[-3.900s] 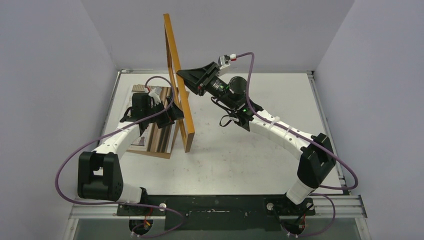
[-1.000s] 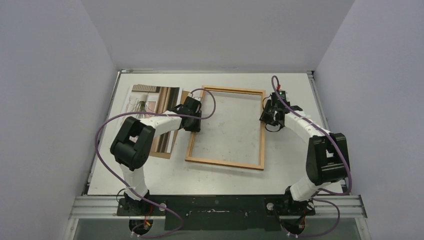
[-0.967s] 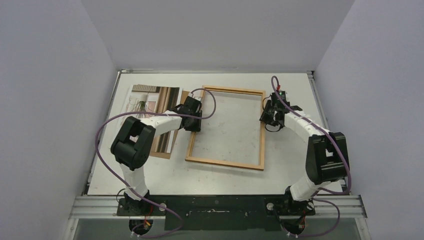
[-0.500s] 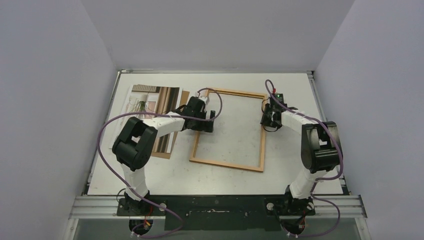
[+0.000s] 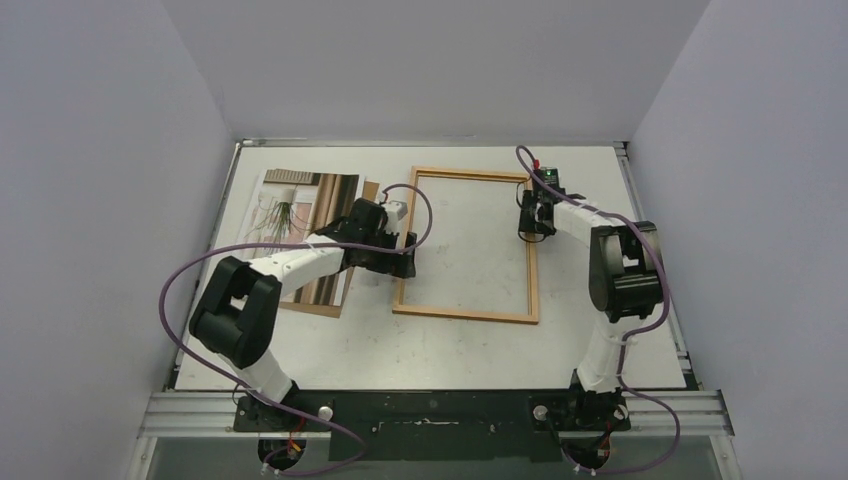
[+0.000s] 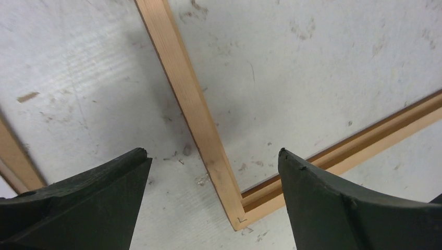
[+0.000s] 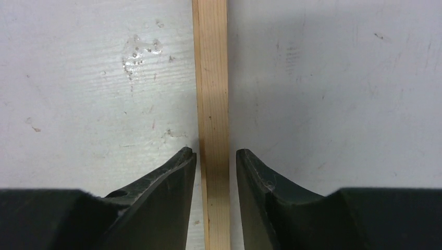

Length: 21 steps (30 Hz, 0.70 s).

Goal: Put the photo into the frame
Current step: Turn over the photo frame at the center of the board.

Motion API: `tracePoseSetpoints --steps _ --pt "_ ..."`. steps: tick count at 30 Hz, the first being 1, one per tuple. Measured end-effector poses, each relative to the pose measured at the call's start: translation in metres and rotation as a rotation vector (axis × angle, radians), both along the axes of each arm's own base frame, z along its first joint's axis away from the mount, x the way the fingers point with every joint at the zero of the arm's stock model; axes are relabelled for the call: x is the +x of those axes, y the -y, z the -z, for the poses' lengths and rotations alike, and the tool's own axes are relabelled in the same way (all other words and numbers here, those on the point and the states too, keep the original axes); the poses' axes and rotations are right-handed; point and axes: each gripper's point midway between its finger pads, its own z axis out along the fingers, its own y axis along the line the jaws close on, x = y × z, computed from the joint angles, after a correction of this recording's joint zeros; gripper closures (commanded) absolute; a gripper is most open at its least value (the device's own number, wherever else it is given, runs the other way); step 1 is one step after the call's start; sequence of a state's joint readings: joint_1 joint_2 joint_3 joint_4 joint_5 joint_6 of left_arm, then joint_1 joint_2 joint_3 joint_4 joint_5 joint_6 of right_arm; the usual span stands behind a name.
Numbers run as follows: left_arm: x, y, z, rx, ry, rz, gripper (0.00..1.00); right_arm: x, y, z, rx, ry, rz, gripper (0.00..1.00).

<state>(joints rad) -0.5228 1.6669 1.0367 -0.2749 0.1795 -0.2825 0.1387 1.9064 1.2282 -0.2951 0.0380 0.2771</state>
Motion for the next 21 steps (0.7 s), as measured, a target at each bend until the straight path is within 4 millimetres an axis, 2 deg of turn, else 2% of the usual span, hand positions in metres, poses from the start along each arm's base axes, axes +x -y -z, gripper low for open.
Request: tracePoseSetpoints --steps 3,5,6,8,10,15,18,21 --pt "-0.016 -0.002 0.018 0.013 -0.047 0.055 0.17 0.004 0.001 0.002 -0.009 -0.007 0.0 0.41" --pt "-0.022 -0.002 0.03 0.022 -0.079 0.084 0.24 0.001 0.003 0.004 -0.018 -0.02 0.004 0.35" --pt "-0.023 -0.001 0.036 0.027 -0.086 0.098 0.27 0.001 0.004 0.004 -0.025 -0.021 0.009 0.33" --pt "-0.022 0.004 0.034 0.007 -0.078 0.112 0.35 -0.001 0.006 0.004 -0.035 -0.027 0.016 0.31" --pt "-0.024 0.009 0.035 -0.01 -0.08 0.135 0.38 -0.002 0.008 0.002 -0.041 -0.025 0.023 0.31" --pt "-0.037 0.023 0.036 -0.046 -0.081 0.19 0.32 -0.004 0.011 -0.014 -0.039 0.01 0.055 0.3" --pt "-0.049 0.031 0.034 -0.066 -0.082 0.228 0.3 -0.005 0.009 -0.036 -0.025 0.061 0.07 0.29" --pt "-0.059 0.033 0.033 -0.078 -0.097 0.247 0.21 -0.003 0.007 -0.058 -0.006 0.118 0.08 0.29"
